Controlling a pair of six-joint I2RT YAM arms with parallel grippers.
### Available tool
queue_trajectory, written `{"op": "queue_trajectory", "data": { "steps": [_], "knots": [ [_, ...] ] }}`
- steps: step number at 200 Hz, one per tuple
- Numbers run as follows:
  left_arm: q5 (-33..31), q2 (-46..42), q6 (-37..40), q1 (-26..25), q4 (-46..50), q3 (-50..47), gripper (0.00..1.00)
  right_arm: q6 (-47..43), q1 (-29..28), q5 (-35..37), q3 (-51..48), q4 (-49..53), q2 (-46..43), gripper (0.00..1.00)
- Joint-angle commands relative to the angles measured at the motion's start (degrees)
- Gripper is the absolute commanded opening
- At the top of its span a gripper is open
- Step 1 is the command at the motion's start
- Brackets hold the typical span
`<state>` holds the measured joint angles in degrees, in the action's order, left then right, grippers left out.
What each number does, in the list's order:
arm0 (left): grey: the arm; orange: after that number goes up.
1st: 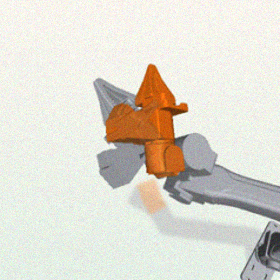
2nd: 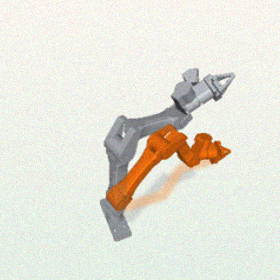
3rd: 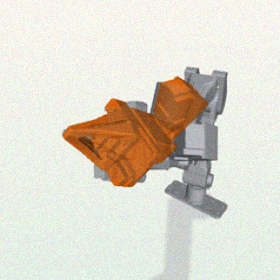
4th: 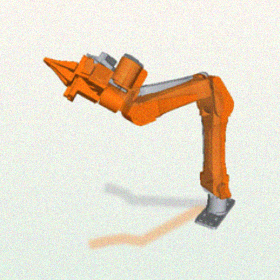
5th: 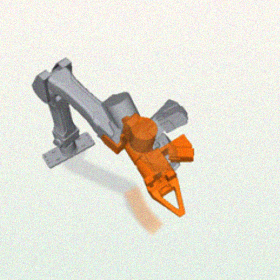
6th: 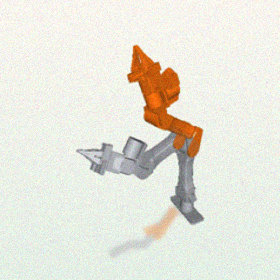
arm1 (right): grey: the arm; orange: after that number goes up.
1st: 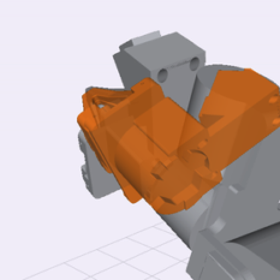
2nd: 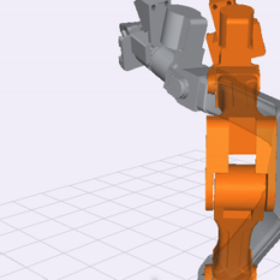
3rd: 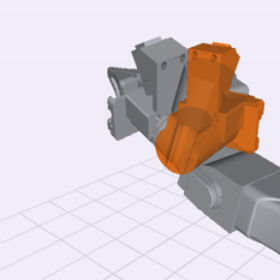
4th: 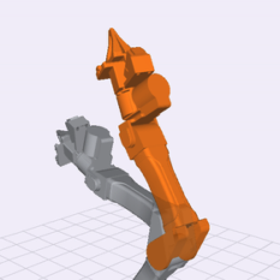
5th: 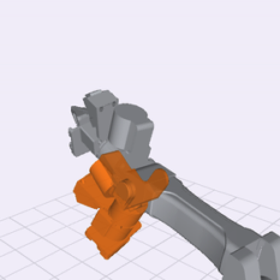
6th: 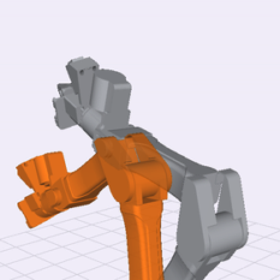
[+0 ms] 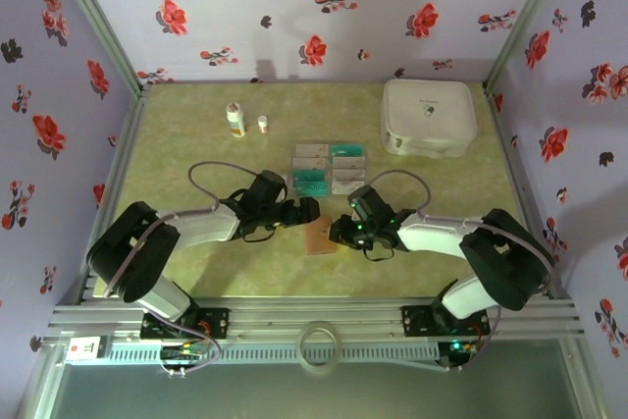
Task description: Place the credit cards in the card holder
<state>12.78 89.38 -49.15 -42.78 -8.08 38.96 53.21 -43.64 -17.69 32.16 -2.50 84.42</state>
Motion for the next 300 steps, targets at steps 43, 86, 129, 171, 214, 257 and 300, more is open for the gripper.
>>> {"op": "queue_trajectory", "data": {
  "steps": [43, 86, 129, 171, 214, 257, 300],
  "knots": [
    [3.1, 4.0, -2.9, -2.1, -7.4, 1.2, 0.89, 1.1, -0.5, 1.8, -1.0, -3.1, 2.3, 0.18],
    [4.3, 5.5, -4.5, -2.6, -11.7, 0.7, 0.81, 1.3, -0.5, 1.8, -1.2, -3.6, 3.1, 0.17],
    [4.4, 5.0, -5.4, -2.6, -14.5, -0.6, 0.67, 1.3, -0.6, 1.9, -1.3, -4.0, 3.8, 0.16],
    [4.3, 5.2, -5.8, -2.6, -16.4, -1.8, 0.47, 1.5, -0.5, 1.9, -1.4, -4.6, 4.5, 0.16],
    [4.2, 5.3, -6.2, -2.6, -17.6, -2.3, 0.22, 0.6, -0.4, 1.3, -0.5, -2.6, 3.0, 0.16],
    [3.7, 1.7, -4.2, -2.5, -13.8, -1.1, 0.06, -5.5, -0.4, 7.9, 4.4, 12.4, -9.0, 0.32],
    [2.4, -2.0, -4.3, -2.5, -9.3, 1.9, 0.05, -11.3, -0.6, 12.8, 8.7, 18.2, -14.2, 0.54]
  ]
}}
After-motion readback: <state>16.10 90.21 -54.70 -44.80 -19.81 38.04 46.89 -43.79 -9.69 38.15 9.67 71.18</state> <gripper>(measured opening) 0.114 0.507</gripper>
